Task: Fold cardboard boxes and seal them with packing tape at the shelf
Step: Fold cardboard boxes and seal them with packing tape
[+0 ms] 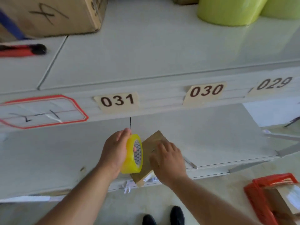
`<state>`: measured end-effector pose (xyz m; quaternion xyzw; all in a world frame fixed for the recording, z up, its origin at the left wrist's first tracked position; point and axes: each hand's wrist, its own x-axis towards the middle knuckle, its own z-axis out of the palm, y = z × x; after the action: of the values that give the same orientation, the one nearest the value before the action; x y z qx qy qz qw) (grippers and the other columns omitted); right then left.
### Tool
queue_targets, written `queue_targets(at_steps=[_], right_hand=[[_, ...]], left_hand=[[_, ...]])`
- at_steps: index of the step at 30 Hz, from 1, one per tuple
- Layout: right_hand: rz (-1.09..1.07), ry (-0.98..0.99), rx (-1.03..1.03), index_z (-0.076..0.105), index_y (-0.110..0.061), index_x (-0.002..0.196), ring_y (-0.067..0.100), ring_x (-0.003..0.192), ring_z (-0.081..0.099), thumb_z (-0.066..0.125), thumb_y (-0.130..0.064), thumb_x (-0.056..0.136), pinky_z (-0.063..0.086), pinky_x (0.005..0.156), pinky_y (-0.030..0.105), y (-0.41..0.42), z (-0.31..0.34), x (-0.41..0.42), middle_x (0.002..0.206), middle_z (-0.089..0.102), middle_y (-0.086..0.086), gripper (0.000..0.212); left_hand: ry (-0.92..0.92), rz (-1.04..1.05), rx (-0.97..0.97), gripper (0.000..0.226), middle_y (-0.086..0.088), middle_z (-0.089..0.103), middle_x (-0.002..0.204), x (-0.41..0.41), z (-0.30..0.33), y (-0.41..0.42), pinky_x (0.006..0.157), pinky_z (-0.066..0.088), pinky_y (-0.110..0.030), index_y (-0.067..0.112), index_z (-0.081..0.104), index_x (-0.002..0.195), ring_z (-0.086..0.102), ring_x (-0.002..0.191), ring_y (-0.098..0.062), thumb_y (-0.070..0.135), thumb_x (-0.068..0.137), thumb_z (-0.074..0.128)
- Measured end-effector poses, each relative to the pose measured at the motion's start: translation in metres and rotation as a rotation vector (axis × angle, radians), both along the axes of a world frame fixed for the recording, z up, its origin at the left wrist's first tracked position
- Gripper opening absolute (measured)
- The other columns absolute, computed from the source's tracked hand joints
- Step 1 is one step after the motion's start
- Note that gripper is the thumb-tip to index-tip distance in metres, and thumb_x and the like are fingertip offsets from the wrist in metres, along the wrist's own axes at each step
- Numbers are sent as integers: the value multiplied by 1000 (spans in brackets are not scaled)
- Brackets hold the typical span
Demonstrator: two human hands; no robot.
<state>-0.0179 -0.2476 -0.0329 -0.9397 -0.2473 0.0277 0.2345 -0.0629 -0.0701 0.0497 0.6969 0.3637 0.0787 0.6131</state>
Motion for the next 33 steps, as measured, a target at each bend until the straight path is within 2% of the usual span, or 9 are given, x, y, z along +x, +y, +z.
queue_targets(at_steps=[3,7,11,14,16,18,21,24,33], right_hand=[[142,39,-162,61,-27,139,25,139,52,51,-79,80,21,119,44,15,-15,-43,146,59,-2,80],[113,58,-322,69,-19,128,28,145,48,49,-88,71,15,118,54,27,-15,-49,151,56,5,92],[293,161,-498,23,-9,163,23,161,2,46,-72,85,-5,128,48,17,6,-33,175,8,7,102],[402,211,-573,9,-12,166,20,161,0,51,-68,91,-2,128,42,0,36,-16,175,0,4,103],[341,353,-389,30,-18,161,21,153,32,59,-51,97,23,128,41,-3,69,-22,168,31,4,78],[160,588,100,58,-23,133,14,112,69,62,-36,102,52,106,45,1,107,-42,123,72,-3,34],[21,845,695,64,-19,120,17,98,76,57,-31,106,61,92,38,3,159,-70,102,79,1,20],[41,843,775,54,-32,133,4,105,73,59,-31,104,58,95,28,-7,175,-85,106,76,-18,29],[25,835,845,49,-33,137,26,87,70,56,-10,106,56,83,47,-50,173,-86,99,73,24,39]], left_hand=[[-77,118,90,34,17,75,107,-27,5,10,105,51,-41,28,79,99,67,109,-7,43,86,51],[-132,188,136,36,17,72,115,-57,18,14,108,48,-40,27,76,109,64,114,-8,43,88,50],[-196,222,155,20,16,71,118,-78,27,16,103,48,-35,34,73,110,64,114,-7,37,96,58],[-260,253,137,18,13,70,118,-87,36,5,97,47,-23,33,66,114,62,110,-1,21,103,61],[-308,262,120,24,13,68,116,-92,44,-9,88,47,-17,37,58,116,63,105,2,17,103,59],[-335,254,135,24,18,67,117,-94,48,-26,90,50,-26,39,54,121,65,107,-3,26,102,59],[-362,236,156,31,26,63,117,-95,56,-59,95,48,-26,43,49,125,61,115,-2,37,94,54],[-407,209,59,35,26,62,121,-93,67,-93,94,51,-29,43,49,126,62,115,-4,36,92,54],[-266,64,194,42,16,75,92,-92,91,-90,86,50,-29,35,63,119,67,89,0,19,86,82]])
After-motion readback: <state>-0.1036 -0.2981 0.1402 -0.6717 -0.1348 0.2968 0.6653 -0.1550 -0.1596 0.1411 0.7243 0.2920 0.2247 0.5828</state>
